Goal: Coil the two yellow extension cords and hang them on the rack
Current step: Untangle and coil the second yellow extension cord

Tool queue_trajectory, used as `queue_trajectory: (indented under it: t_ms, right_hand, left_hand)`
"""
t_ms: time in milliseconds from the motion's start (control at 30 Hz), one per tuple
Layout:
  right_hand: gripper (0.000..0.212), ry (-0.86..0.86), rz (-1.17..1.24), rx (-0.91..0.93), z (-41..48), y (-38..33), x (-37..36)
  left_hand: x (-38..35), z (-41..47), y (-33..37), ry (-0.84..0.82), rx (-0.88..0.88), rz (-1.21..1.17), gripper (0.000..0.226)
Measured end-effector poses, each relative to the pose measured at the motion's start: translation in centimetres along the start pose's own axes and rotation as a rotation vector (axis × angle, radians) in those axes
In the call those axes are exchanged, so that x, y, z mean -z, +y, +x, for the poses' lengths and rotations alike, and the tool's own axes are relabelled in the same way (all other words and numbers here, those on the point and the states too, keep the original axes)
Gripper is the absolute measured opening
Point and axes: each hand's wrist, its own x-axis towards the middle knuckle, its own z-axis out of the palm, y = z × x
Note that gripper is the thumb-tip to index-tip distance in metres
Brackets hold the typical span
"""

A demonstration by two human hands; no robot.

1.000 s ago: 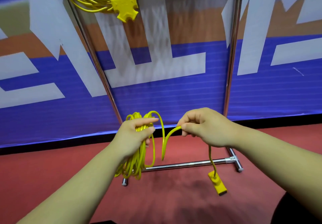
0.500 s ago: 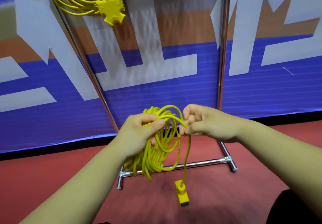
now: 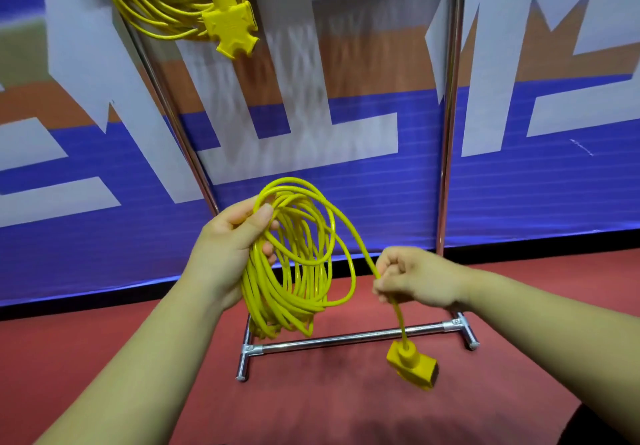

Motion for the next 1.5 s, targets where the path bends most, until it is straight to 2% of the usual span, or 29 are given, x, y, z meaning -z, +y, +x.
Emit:
queue_trajectory:
  t_ms: [67,167,233,333,433,600,733,833,900,1000,1167,1200,1300,1333,1500]
  right_hand:
    - [0.009,0.192,0.107,0.033,0.2,-1.0,0.7]
    - [0.007,0.417,0.126,0.103,0.3,-2.2,1.6]
    - [0.009,0.513,0.000,0.135,0.2,-2.6,2.2]
    - [0.010,0.616,-0.371,0.193,0.1,-2.8,2.8]
    - [0.006,0.556,-0.578,0.276,-0.3,-3.7,2.9]
    - [0.004,0.145,-0.871,0.279,-1.6,-5.9,2.7]
    - [0.006,-0.124,-0.802,0.260,-2.8,-7.2,2.1]
    - [0.001,-0.157,-0.641,0.312,-3.0,-7.6,1.9]
    - [0.006,-0.155,-0.492,0.339,-3.2,-7.9,1.9]
    - [0.008,-0.124,-0.318,0.375,-3.4,-8.3,1.8]
    - [0.010,0.025,-0.185,0.377,-3.3,-8.1,2.4]
    - [0.010,0.060,-0.168,0.381,-3.4,-8.1,2.6]
    - [0.011,0.144,-0.111,0.403,-3.5,-7.9,3.0]
    - [0.011,0.167,-0.089,0.406,-3.5,-7.9,3.1]
    - [0.006,0.283,-0.106,0.414,-3.4,-7.7,3.5]
  left_hand:
    - [0.9,0.2,-0.8,0.020,0.067,-0.079,0.046]
    - [2.2,0.6,-2.2,0.188,0.165,-0.157,0.072]
    - [2.9,0.7,-2.8,0.249,0.197,-0.153,0.079]
    - [3.7,0.9,-3.1,0.291,0.221,-0.153,0.081]
    - [4.2,1.0,-2.9,0.313,0.219,-0.169,0.075]
    - [3.4,0.5,-2.6,0.189,0.166,-0.136,0.064]
    - [1.5,0.1,-2.6,0.076,0.133,-0.082,0.061]
    - [-0.2,-0.4,-2.8,0.017,0.139,-0.052,0.066]
    - [-1.5,-0.8,-3.0,-0.024,0.148,-0.048,0.067]
    - [-3.2,-1.2,-3.2,-0.074,0.177,-0.066,0.063]
    - [-4.8,-1.5,-2.7,-0.134,0.222,-0.095,0.051]
    - [-5.1,-1.7,-2.5,-0.163,0.226,-0.099,0.053]
    - [-5.9,-2.0,-2.5,-0.256,0.239,-0.085,0.080]
    - [-6.2,-2.1,-2.5,-0.267,0.236,-0.070,0.082]
    - [-7.1,-2.4,-2.8,-0.294,0.185,0.036,0.074]
